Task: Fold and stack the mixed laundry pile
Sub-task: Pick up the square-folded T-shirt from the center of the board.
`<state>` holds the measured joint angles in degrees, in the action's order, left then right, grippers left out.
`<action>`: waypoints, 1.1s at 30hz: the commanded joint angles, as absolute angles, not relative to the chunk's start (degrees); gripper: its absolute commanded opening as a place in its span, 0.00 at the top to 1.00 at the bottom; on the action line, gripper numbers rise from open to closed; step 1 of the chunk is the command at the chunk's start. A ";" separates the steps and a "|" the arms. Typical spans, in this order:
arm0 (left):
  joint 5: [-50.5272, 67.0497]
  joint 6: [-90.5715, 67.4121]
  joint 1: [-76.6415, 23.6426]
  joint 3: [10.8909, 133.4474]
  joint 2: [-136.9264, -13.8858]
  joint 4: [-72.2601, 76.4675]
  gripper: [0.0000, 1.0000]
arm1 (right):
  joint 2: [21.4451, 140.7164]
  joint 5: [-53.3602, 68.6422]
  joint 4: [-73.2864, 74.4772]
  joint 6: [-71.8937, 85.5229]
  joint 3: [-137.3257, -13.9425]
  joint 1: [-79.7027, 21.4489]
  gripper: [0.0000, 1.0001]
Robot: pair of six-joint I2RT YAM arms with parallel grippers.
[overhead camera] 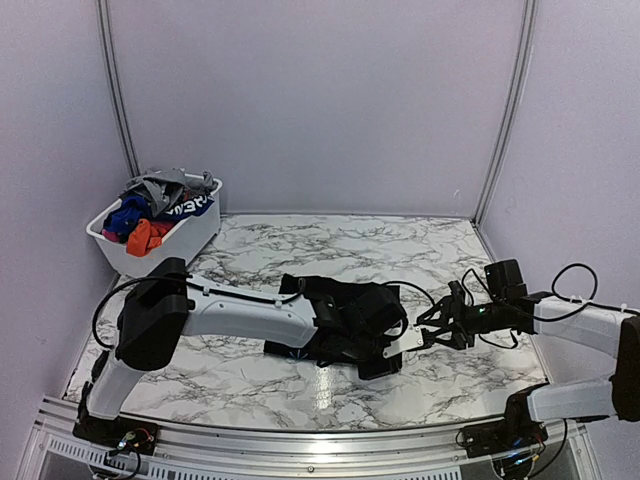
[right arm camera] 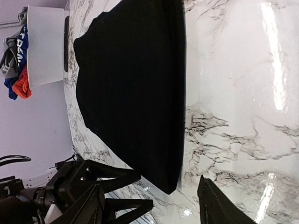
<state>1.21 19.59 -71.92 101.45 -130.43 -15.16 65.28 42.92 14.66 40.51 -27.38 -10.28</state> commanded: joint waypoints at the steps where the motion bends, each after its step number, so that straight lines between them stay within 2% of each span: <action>1: -3.12 22.80 -72.67 104.46 -134.97 -17.80 0.54 | 64.51 42.18 16.65 40.22 -26.91 -9.74 0.35; 2: -4.14 22.63 -72.64 104.98 -135.75 -17.92 0.60 | 64.51 42.16 16.77 40.17 -26.66 -9.80 0.35; 6: -2.59 19.27 -72.11 105.60 -134.73 -17.68 0.99 | 65.00 42.01 15.94 41.46 -24.63 -9.74 0.30; 11: 3.22 13.76 -70.94 101.68 -128.39 -10.91 1.00 | 65.87 43.57 9.01 47.04 -20.97 -9.84 0.23; 14: 4.24 12.93 -70.93 101.60 -127.27 -10.16 1.00 | 65.86 44.14 5.40 49.97 -19.91 -10.22 0.12; 17: 5.02 12.49 -70.88 101.44 -126.65 -10.02 1.00 | 66.93 44.98 0.66 53.15 -19.18 -11.24 0.09; 28: 5.85 13.20 -70.93 100.16 -124.72 -9.61 1.00 | 80.60 44.97 -14.63 61.15 -23.62 -18.09 0.17; 33: 5.93 13.35 -70.93 98.64 -123.14 -9.10 1.00 | 87.23 47.31 -19.99 63.24 -24.69 -18.11 0.28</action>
<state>4.67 13.23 -70.72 99.90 -127.94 -10.96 82.96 45.50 -13.63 60.40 -22.74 -17.56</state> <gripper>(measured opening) 0.010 0.754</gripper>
